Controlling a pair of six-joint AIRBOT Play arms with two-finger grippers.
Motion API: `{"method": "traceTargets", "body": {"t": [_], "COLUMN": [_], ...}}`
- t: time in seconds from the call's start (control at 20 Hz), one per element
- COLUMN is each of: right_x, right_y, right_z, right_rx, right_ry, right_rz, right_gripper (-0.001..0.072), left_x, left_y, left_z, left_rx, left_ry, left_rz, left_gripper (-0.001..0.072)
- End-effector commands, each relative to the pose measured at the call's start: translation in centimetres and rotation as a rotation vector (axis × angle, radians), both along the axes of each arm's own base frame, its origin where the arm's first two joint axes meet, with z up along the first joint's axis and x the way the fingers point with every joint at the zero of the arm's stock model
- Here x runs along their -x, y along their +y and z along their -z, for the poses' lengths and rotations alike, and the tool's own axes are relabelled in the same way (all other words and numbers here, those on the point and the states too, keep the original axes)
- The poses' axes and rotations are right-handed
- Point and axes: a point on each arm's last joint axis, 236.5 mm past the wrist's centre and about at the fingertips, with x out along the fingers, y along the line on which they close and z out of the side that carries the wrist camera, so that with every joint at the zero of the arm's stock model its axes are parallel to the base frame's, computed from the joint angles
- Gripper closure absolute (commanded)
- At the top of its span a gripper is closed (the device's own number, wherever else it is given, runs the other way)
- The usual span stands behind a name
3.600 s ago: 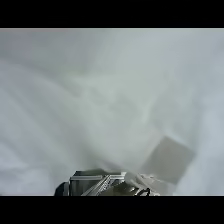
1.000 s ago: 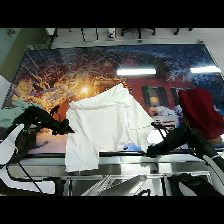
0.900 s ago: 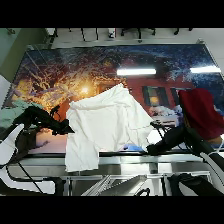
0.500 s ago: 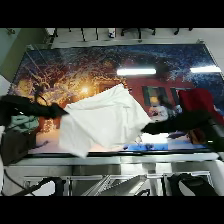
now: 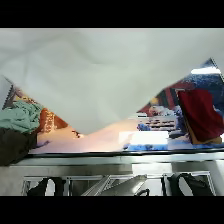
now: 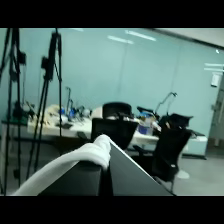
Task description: Fold the shirts.
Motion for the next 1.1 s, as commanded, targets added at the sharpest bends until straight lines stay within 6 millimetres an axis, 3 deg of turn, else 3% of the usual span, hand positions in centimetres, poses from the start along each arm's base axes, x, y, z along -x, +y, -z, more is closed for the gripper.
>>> {"method": "traceTargets", "body": {"t": [0.0,0.1,0.2,0.3,0.35,0.4,0.5,0.65,0.7,0.8,0.9,1.0,1.05], "right_x": [3.1,1.5,-1.6,-6.1,-9.0,-11.8,-17.4,-24.3,-25.9,-27.9,-29.4,-31.1,-32.2], "right_y": [0.1,-0.5,-1.6,-3.0,-4.0,-4.8,-6.3,-8.2,-9.3,-11.5,-12.8,-13.5,-13.6], "right_z": [-4.3,-3.7,-1.9,1.9,4.8,8.1,17.1,34.3,40.4,50.7,57.6,61.7,62.7], "right_rx": [-0.012,-0.023,-0.048,-0.084,-0.113,-0.143,-0.197,-0.307,-0.354,-0.423,-0.473,-0.491,-0.492], "right_ry": [-0.157,-0.123,-0.042,0.098,0.192,0.291,0.524,0.851,0.947,1.100,1.216,1.287,1.300], "right_rz": [0.044,0.045,0.047,0.045,0.044,0.042,0.058,0.141,0.202,0.319,0.357,0.366,0.359], "right_gripper": [0.0691,0.0691,0.0691,0.0692,0.0691,0.0692,0.0691,0.0691,0.0691,0.0691,0.0691,0.0691,0.0691], "left_x": [2.4,-0.9,-4.9,-10.0,-13.2,-16.0,-21.7,-28.0,-29.7,-32.4,-34.6,-36.6,-38.0], "left_y": [-1.2,-0.5,0.1,0.1,0.1,0.1,-0.1,-0.1,-0.2,0.1,0.4,0.7,0.7], "left_z": [-1.9,-0.4,2.0,7.2,11.1,15.2,25.2,40.4,45.2,53.4,59.8,63.5,64.2], "left_rx": [-0.044,-0.032,-0.001,0.030,0.052,0.074,0.092,0.059,0.062,0.103,0.132,0.155,0.168], "left_ry": [-0.009,0.102,0.227,0.429,0.555,0.673,0.915,1.204,1.272,1.379,1.469,1.515,1.511], "left_rz": [-0.037,0.020,0.094,0.194,0.241,0.273,0.288,0.227,0.207,0.182,0.175,0.174,0.169], "left_gripper": [0.0690,0.0690,0.0690,0.0690,0.0690,0.0690,0.0690,0.0690,0.0690,0.0690,0.0690,0.0690,0.0690]}}
